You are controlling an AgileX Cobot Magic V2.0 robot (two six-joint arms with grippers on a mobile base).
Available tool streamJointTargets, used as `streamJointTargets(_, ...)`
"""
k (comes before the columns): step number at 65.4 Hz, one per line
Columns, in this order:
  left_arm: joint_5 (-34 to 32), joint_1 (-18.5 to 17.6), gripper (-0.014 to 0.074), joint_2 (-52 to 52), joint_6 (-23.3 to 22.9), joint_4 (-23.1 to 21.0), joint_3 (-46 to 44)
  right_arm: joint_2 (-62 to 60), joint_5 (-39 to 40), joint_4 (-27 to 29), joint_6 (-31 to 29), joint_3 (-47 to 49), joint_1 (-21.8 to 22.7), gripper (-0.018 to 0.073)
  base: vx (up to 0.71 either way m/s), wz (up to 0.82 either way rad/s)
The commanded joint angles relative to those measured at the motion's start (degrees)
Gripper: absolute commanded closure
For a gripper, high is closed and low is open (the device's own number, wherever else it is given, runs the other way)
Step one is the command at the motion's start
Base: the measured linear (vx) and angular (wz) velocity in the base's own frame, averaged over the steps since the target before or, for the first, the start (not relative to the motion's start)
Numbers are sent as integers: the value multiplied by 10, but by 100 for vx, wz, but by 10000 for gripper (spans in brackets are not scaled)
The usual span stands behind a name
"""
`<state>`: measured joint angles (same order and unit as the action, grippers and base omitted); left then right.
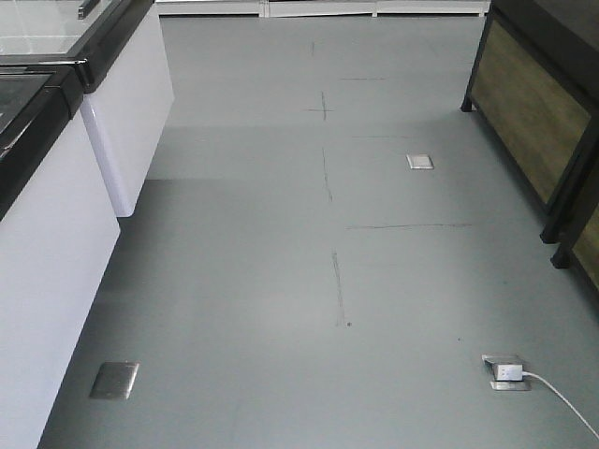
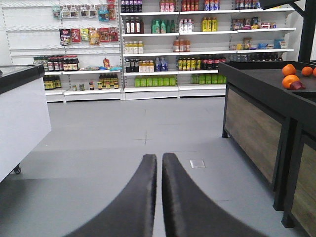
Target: Left arm holds basket, right arm returns cookies
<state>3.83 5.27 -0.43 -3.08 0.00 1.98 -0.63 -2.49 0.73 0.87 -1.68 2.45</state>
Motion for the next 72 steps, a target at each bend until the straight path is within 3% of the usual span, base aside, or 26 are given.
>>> streamJointTargets(1, -38, -1, 602, -9, -7, 0, -17, -7, 43, -4, -2, -10, 3, 566, 0, 0)
streamJointTargets(72, -38, -1, 602, -9, -7, 0, -17, -7, 43, -4, -2, -10, 3, 566, 0, 0)
